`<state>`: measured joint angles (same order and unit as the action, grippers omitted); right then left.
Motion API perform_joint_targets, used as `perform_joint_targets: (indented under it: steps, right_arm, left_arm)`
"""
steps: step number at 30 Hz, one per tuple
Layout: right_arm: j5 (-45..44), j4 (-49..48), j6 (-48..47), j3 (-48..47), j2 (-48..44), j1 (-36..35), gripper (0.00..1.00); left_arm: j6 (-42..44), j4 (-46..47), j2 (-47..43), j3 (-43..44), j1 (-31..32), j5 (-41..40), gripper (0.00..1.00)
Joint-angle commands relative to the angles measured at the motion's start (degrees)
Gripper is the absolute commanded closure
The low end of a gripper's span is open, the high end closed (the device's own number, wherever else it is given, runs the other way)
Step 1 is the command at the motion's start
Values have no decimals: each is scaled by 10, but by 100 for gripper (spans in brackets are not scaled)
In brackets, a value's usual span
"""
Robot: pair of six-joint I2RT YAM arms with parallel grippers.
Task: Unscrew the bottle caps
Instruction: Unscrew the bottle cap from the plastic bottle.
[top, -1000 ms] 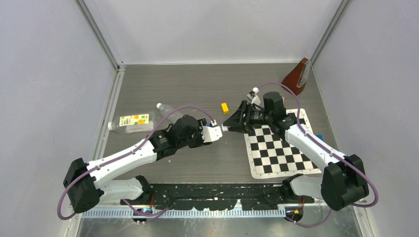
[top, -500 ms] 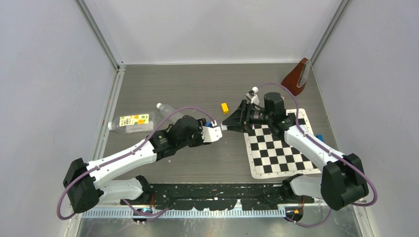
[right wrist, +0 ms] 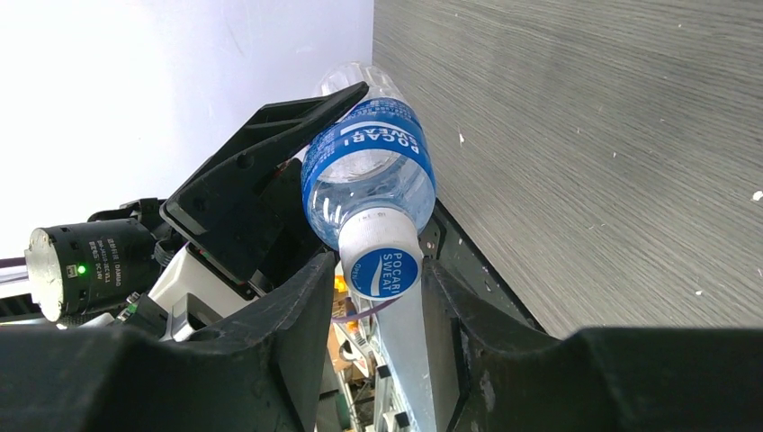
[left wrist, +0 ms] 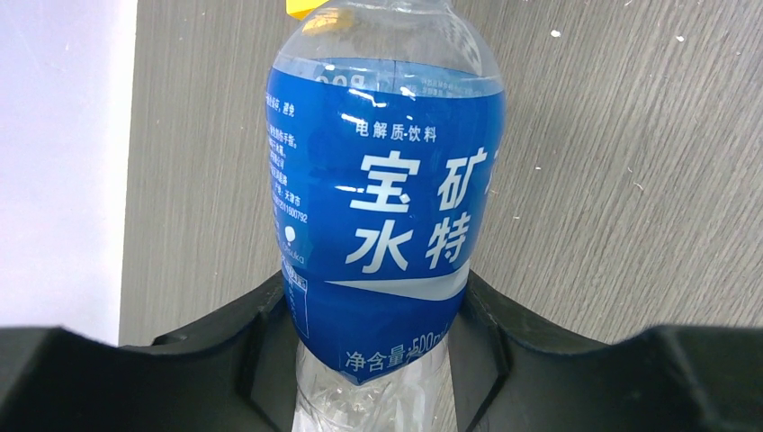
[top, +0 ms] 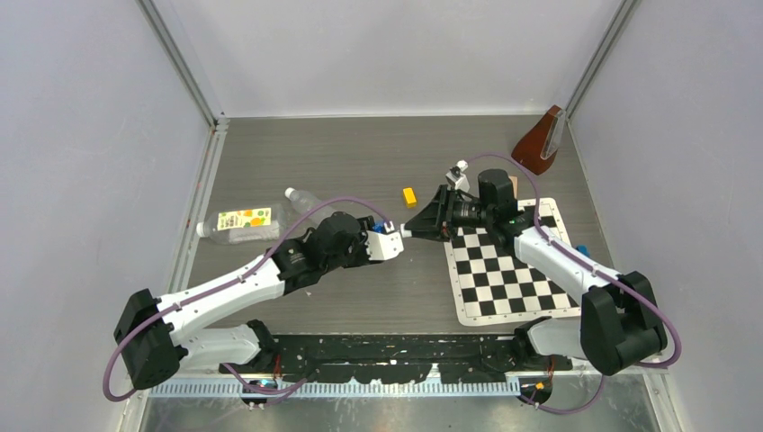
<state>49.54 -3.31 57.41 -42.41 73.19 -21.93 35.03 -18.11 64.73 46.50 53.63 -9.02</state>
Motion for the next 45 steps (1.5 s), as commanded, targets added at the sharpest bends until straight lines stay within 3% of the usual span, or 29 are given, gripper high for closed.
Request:
perform_joint_targets:
  steps: [1,8,14,17,24,29,40,45]
  right_arm:
    - [28,-56,17,-1,8,-3,55]
    - [31,-83,30,7,10,-3,49]
    - [43,-124,53,21,11,-3,64]
    - [57,-138,45,24,5,-5,83]
    - [64,-91,-90,19,-43,-22,99]
    - [24,-27,-216,25,-94,-37,99]
    - [-25,-33,-390,65,-156,-57,99]
    - [-44,5,-518,71,-201,-68,99]
  left_arm:
    - [4,41,-8,-6,5,10,88]
    - [-1,47,-8,-11,5,8,88]
    - [3,44,-10,-14,5,3,88]
    - [2,48,-11,-15,5,4,88]
    - [-6,51,-21,-15,5,43,88]
    - [-19,35,-33,-6,5,81,88]
    - [-32,-25,-50,15,5,156,88]
    - [-31,-49,-47,26,5,178,88]
